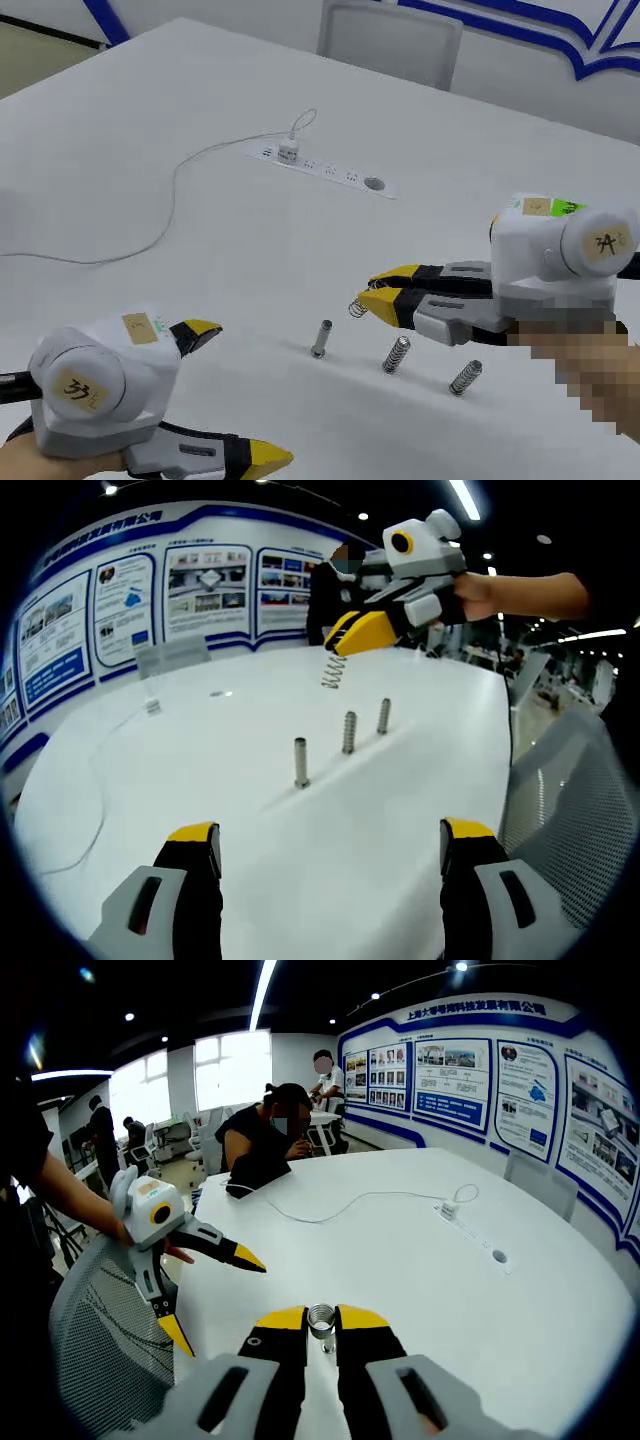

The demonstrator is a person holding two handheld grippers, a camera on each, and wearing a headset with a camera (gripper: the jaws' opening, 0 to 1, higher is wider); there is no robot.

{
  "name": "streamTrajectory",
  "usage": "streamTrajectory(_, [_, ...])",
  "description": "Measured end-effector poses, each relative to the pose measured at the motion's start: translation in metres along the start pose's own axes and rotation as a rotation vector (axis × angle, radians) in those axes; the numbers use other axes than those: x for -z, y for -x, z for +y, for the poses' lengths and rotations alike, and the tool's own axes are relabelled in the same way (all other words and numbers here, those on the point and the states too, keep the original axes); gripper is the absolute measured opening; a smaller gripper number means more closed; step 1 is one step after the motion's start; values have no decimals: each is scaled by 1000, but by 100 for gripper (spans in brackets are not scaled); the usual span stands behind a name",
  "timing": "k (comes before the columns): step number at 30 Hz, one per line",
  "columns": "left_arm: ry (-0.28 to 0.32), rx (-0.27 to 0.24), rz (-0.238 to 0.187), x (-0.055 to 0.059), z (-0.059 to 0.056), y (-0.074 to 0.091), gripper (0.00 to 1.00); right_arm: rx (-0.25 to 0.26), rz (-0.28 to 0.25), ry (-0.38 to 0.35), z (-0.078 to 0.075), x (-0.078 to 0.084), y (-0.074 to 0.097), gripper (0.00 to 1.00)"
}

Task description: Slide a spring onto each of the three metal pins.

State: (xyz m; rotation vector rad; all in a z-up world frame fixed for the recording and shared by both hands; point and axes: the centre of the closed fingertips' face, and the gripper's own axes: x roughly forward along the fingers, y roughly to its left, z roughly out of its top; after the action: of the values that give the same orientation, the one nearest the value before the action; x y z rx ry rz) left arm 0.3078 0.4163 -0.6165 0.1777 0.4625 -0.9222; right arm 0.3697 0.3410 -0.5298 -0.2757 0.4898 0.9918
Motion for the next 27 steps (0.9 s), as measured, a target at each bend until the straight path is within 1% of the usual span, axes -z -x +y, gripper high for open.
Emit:
streamTrajectory(2, [-32, -27, 3, -1, 5, 0, 92, 23, -11, 9, -3, -2, -1, 10])
streamTrajectory(3, [-34, -31, 1, -1, 6, 0, 92, 24, -13, 5, -3, -2, -1, 10])
streamTrajectory(6, [-25, -51, -17, -4, 11, 0, 93, 34, -15, -1, -6, -4, -5, 10])
streamTrajectory(7, [-13, -54, -19, -4, 12, 1, 93, 38, -10, 1, -7, -3, -7, 10])
streamTrajectory(11, [-2, -60, -15, -2, 14, 2, 93, 48, 0, -11, -13, -1, -13, 10])
streamTrajectory(14, [6, -51, -18, -3, 12, 1, 93, 48, 14, -26, -16, 2, -19, 10])
streamTrajectory(16, [-2, -48, -6, -1, 10, 0, 94, 46, 26, -32, -17, 5, -24, 10])
streamTrajectory(20, [0, -52, 3, 2, 12, 0, 93, 27, 43, -43, -13, 9, -34, 10])
streamTrajectory(24, [6, -63, 5, 2, 15, 1, 93, 11, 71, -40, -10, 13, -43, 10])
streamTrajectory(27, [5, -61, 5, 2, 14, 1, 93, 8, 99, -43, -9, 19, -49, 10])
